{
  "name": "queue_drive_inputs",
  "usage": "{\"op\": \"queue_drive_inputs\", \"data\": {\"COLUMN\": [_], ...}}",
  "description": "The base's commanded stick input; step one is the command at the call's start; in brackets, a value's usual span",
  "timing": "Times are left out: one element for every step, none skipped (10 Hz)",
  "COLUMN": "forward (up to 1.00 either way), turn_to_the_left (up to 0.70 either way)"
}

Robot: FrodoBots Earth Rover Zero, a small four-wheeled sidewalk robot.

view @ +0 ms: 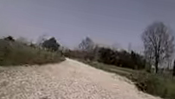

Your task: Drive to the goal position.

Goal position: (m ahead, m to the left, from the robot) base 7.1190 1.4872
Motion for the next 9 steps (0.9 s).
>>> {"op": "queue_drive_inputs", "data": {"forward": [0.7,0.7,0.7,0.7,0.7,0.7,0.7,0.7,0.7], "turn_to_the_left": [0.0,0.0,0.0,0.0,0.0,0.0,0.0,0.0,0.0]}}
